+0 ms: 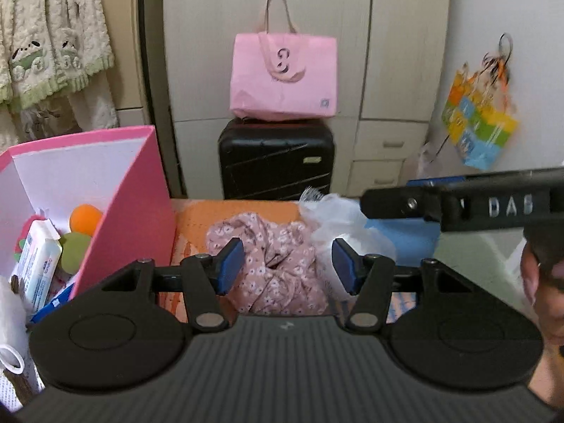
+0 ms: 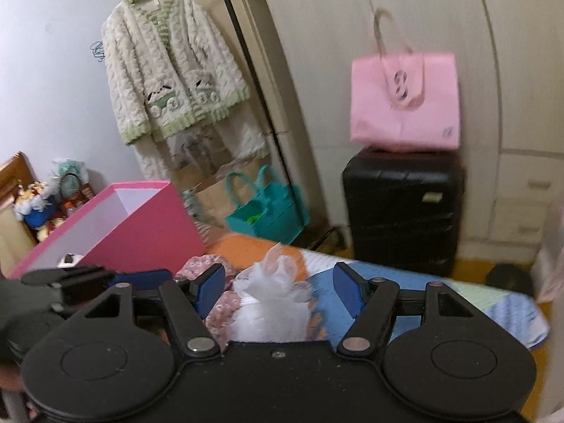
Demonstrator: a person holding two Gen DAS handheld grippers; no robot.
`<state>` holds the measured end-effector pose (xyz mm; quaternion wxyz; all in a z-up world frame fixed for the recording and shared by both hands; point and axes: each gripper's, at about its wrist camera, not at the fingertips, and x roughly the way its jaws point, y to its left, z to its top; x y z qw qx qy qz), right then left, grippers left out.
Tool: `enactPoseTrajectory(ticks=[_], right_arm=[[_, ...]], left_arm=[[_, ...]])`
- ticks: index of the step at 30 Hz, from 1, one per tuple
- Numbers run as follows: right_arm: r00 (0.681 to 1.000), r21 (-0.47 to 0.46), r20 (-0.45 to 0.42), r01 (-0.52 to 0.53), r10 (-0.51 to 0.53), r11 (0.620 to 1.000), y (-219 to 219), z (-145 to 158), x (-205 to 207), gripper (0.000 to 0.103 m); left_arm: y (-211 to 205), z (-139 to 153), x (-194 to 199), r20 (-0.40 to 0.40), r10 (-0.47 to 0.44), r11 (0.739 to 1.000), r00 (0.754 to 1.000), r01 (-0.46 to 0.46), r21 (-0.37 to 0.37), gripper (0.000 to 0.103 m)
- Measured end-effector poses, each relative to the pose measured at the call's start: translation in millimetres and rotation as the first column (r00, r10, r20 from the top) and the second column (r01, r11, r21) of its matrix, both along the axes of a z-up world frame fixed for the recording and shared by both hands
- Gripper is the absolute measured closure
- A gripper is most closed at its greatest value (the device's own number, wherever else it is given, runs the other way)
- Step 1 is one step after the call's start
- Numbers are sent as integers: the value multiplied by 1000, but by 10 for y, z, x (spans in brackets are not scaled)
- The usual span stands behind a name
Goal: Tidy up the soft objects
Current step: 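Close the right tool on the white mesh puff while the left tool grasps the floral cloth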
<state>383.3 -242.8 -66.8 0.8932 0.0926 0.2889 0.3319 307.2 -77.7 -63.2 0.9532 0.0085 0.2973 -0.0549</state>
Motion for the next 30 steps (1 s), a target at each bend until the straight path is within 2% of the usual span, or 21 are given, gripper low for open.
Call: enactPoseTrajectory(ticks=[3, 7, 12, 17, 22, 25, 27, 29, 30], right_arm=[[998, 22, -64, -14, 15, 1000, 83, -91, 107, 31], [992, 7, -122, -24, 25, 1000, 198, -221, 203, 31], [985, 6, -171, -24, 25, 1000, 214, -359, 228, 44], [982, 34, -184, -37, 43, 999, 157, -411, 236, 59], [989, 10, -140, -48, 49, 999, 190, -418, 179, 69], [991, 30, -126, -32, 36, 999, 143, -414, 145, 72], [994, 25, -111, -15, 17, 1000, 109, -394, 113, 72], [995, 18, -95, 3, -1, 1000, 76, -364, 70, 73], [996, 17, -89, 11, -9, 1000, 61, -353, 53, 73]], left_arm=[[-23, -51, 62, -29, 23, 999, 999, -22, 29, 48], [5, -139, 172, -104, 24, 998, 994, -29, -49, 48], [50, -263, 254, -94, 103, 993, 990, -107, -41, 48], [71, -337, 275, -102, 84, 993, 991, -91, -72, 48], [39, -376, 295, -87, 83, 995, 993, -88, -51, 47], [7, -416, 280, -64, 71, 997, 995, -72, -15, 47], [2, -419, 278, -62, 71, 997, 996, -72, -11, 51], [25, -411, 274, -70, 68, 997, 995, -71, -31, 71], [36, -403, 277, -75, 78, 996, 994, -80, -35, 74]])
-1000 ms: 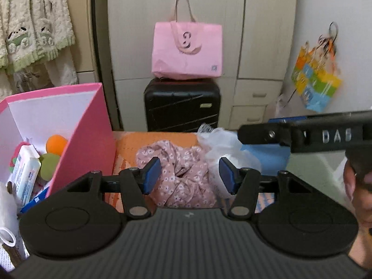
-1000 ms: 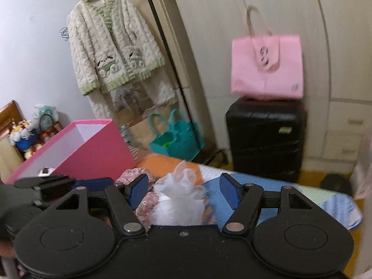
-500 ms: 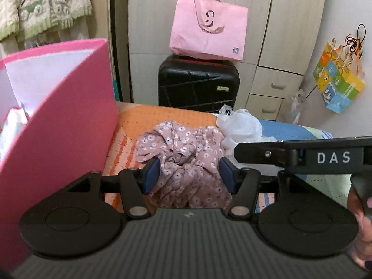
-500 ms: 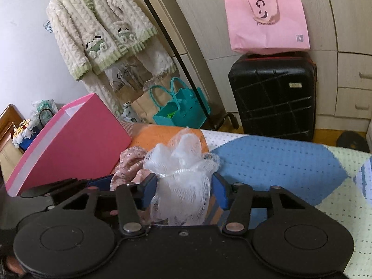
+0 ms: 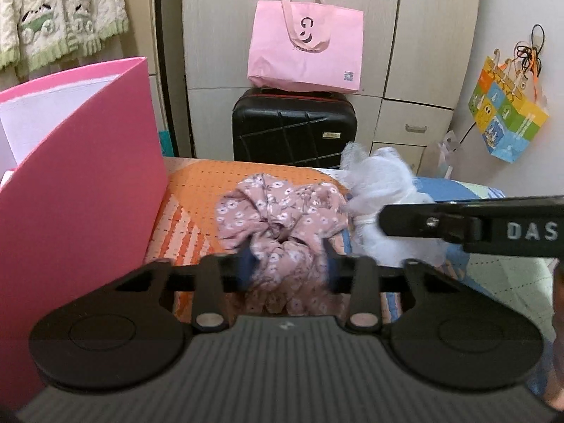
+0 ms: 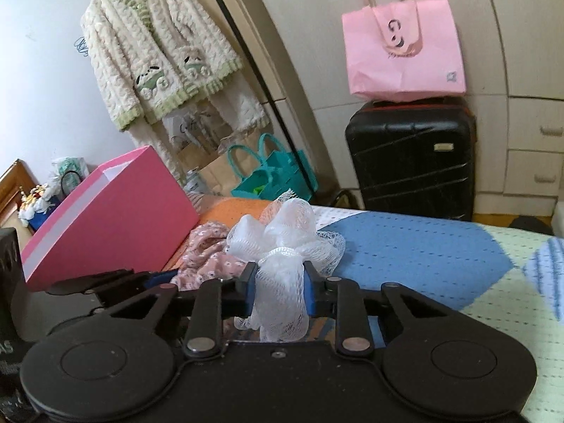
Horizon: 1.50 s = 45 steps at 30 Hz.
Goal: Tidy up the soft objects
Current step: 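Close the right tool on the white mesh puff while the left tool grasps the floral cloth, then carry the floral cloth and mesh puff over the pink box and release both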
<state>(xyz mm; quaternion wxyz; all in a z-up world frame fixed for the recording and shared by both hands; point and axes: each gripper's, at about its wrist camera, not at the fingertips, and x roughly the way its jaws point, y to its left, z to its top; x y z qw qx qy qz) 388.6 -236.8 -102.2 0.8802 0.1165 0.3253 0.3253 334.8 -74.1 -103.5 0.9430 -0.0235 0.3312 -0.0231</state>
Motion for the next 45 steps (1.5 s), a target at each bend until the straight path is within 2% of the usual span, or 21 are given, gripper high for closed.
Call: enactPoseTrajectory(ticks=[1, 5, 12, 23, 36, 42, 45], right_arm=[[1000, -3, 6, 10, -10, 1000, -15, 11, -22, 73], [998, -40, 37, 46, -44, 998, -27, 51, -131, 73], [994, -103, 82, 78, -70, 992, 0, 133, -403, 73], [984, -136, 122, 146, -130, 980, -70, 142, -983, 73], [975, -155, 138, 195, -175, 968, -80, 144, -1634, 73], [969, -178, 151, 219, -193, 959, -49, 134, -1963, 73], [969, -184, 160, 218, -190, 958, -28, 156, -2130, 73]], left_arm=[[14, 8, 9, -4, 10, 1000, 1000, -10, -7, 79], [13, 21, -18, -6, -13, 1000, 1000, 13, -16, 85], [9, 92, -168, 23, -43, 998, 999, 44, -36, 85], [62, 237, -534, 75, -75, 994, 994, 80, -72, 86], [162, 283, -1071, 65, -160, 980, 985, 166, -111, 86], [266, 322, -1370, 59, -215, 968, 975, 221, -121, 86], [325, 360, -1514, 72, -271, 949, 960, 279, -145, 86]])
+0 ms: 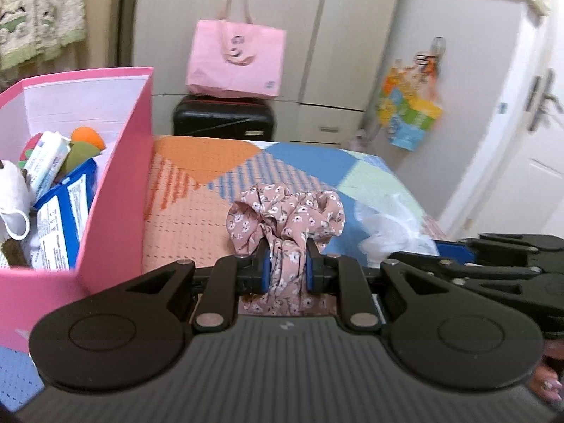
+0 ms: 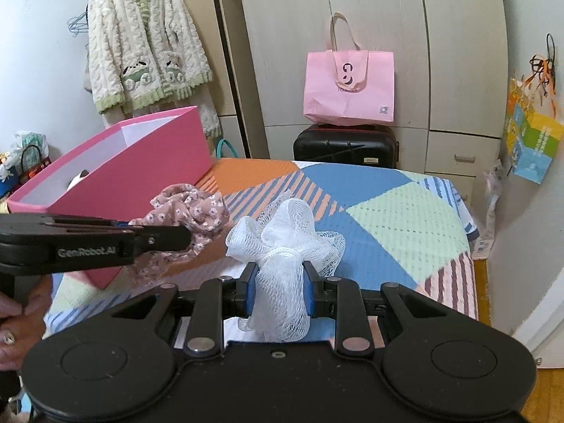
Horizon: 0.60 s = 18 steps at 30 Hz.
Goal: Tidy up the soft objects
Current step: 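Carry the floral cloth and mesh puff over the pink box and release both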
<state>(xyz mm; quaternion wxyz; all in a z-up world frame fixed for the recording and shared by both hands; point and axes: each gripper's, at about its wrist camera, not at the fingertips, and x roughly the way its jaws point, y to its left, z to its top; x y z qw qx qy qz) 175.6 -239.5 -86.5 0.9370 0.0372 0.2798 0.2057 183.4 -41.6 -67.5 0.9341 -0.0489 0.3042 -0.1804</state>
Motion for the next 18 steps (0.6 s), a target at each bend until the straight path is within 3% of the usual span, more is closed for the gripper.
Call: enactPoseTrajectory(ticks=[4, 11, 18], right_arm=[[999, 58, -13, -42, 42, 997, 6, 87, -199, 73], [993, -50, 22, -111, 112, 993, 254, 239, -550, 73], [971, -56, 44, -234, 236, 971, 504, 416, -840, 73]], left_arm=[[66, 88, -215, 29, -49, 999, 998, 49, 6, 86], [373, 280, -536, 32, -114, 993, 993, 115, -22, 86], [791, 452, -902, -2, -132, 991, 991, 132, 15, 86]])
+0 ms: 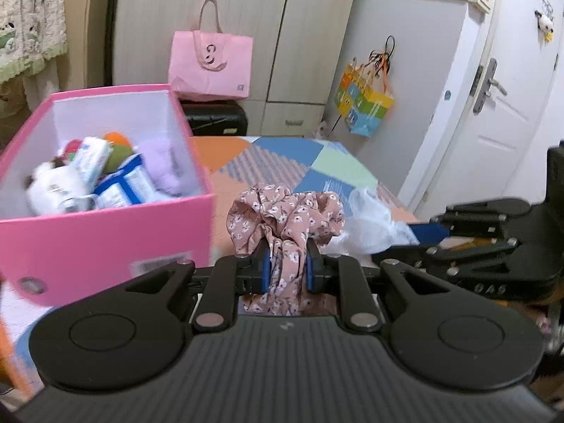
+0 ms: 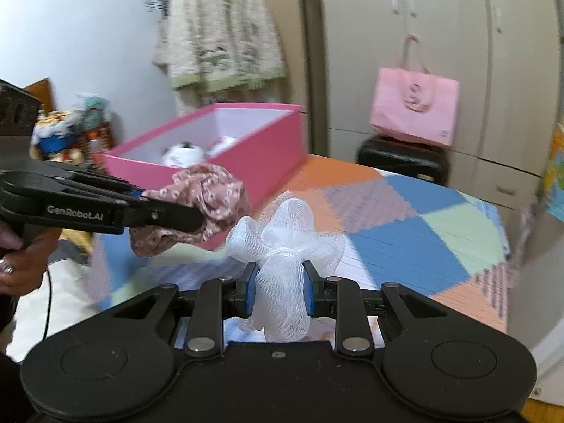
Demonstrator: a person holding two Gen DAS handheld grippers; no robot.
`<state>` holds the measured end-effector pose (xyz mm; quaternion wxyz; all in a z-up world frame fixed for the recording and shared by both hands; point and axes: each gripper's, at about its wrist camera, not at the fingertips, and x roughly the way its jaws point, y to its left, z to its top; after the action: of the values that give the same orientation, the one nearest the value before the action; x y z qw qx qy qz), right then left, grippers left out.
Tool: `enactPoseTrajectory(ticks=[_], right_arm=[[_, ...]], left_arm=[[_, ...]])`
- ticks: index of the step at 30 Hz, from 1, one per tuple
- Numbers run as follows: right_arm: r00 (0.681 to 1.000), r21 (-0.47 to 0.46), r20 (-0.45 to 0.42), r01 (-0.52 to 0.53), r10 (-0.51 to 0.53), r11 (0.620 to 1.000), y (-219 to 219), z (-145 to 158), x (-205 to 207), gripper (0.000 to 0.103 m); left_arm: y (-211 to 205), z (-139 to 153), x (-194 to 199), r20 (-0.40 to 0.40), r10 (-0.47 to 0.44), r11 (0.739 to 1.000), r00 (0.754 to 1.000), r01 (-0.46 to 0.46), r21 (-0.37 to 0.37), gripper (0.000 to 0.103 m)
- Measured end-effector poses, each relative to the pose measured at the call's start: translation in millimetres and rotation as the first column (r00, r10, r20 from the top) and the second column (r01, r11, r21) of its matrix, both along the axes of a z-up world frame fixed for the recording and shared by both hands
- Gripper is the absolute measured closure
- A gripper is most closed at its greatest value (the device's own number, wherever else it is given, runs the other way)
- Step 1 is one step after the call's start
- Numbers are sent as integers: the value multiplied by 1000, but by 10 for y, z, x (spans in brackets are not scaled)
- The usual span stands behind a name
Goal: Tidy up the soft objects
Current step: 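Carry the floral cloth and mesh puff over the pink box and release both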
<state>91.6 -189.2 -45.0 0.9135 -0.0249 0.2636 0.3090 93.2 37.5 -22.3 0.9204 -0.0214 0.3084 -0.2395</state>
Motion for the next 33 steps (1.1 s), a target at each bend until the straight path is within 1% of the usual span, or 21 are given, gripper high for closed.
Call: enactPoseTrajectory(ticks=[3, 6, 9, 11, 14, 18, 23, 25, 28, 31, 33], right_arm=[[997, 15, -14, -72, 72, 997, 113, 102, -71, 73], [992, 20, -20, -120, 121, 993, 246, 218, -103, 73], [988, 33, -11, -151, 152, 988, 383, 353, -98, 72], [988, 42, 6, -152, 152, 987, 476, 444, -72, 72], [986, 58, 40, -165, 163, 985, 613, 584, -10, 71], [980, 73, 78, -188, 182, 979, 784, 733, 122, 71], [976, 87, 108, -200, 191, 976, 973, 867, 398, 71], [971, 68, 129, -212, 202, 975, 1055, 913, 511, 70], [961, 43, 186, -216, 205, 975, 1140, 946, 688, 70], [964, 39, 177, -210, 200, 977, 1222, 919, 917, 70], [967, 42, 161, -204, 195, 978, 1272, 896, 1085, 70]], left_arm=[[149, 91, -102, -32, -11, 1000, 999, 11, 21, 86], [273, 190, -172, -42, -18, 999, 999, 19, 28, 86], [385, 324, -240, -16, -24, 999, 1000, 25, 36, 86], [488, 411, -234, -2, -24, 1000, 1000, 24, 14, 86], [652, 508, -173, 15, 8, 1000, 1000, -8, -11, 86], [810, 608, -5, 48, 49, 998, 998, -47, -33, 86], [939, 721, 244, 75, 81, 995, 994, -77, -56, 86], [983, 755, 383, 77, 91, 994, 993, -86, -64, 86], [1022, 773, 607, 74, 95, 994, 993, -91, -66, 86], [1057, 741, 873, 67, 111, 993, 992, -108, -54, 86], [1079, 698, 1053, 43, 115, 992, 992, -113, -54, 86]])
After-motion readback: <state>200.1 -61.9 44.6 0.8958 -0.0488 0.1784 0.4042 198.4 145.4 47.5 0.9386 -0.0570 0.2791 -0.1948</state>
